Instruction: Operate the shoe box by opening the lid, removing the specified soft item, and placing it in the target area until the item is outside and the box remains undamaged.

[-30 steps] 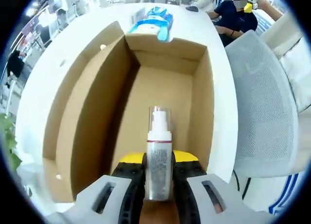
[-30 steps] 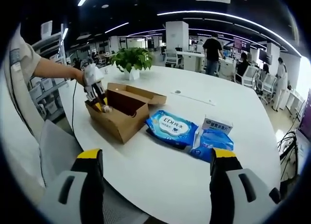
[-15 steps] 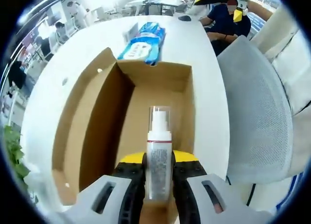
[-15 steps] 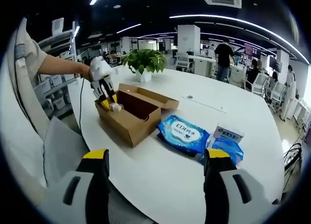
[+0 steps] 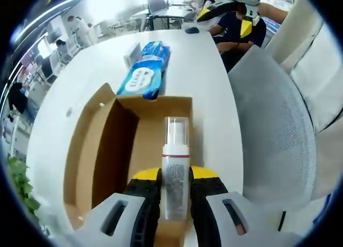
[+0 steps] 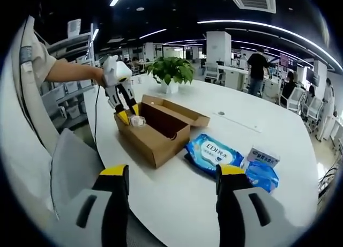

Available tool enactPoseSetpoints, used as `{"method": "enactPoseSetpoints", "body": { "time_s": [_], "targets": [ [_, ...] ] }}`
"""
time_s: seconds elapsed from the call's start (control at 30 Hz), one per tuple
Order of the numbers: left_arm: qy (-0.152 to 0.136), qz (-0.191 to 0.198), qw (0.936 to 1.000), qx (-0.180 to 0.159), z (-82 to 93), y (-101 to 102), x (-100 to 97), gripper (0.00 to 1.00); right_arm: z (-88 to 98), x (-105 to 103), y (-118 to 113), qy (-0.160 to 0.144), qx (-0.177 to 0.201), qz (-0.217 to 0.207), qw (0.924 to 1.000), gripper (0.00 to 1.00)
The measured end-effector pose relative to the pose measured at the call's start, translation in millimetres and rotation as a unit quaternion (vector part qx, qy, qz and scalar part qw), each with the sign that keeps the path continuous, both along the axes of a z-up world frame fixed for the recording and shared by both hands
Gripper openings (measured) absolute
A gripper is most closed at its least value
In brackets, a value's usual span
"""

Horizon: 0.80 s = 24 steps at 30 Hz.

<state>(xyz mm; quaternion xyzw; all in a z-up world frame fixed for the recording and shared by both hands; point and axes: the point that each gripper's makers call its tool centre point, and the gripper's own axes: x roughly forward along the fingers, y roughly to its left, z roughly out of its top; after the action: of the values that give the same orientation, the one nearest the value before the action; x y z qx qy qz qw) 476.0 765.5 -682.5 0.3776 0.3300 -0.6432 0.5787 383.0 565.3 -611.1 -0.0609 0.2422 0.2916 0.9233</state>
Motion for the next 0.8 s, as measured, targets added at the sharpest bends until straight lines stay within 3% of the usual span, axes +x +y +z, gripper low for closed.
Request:
{"method": "enactPoseSetpoints", "body": {
  "time_s": [0.37,0.8],
  "targets": [
    [-0.009,-0.045,0.9985,-0.030,13.3,-28,-23.0,0.18,1.7,0,26,-0.008,0.008,0.042,0.9991,0.47],
    [-0.009,-0.093,0.9937,-0.062,30.7,-52,-54.0,0.18,3.3,-3,53,-0.007,0.009,0.096,0.9954,0.41]
  ]
}}
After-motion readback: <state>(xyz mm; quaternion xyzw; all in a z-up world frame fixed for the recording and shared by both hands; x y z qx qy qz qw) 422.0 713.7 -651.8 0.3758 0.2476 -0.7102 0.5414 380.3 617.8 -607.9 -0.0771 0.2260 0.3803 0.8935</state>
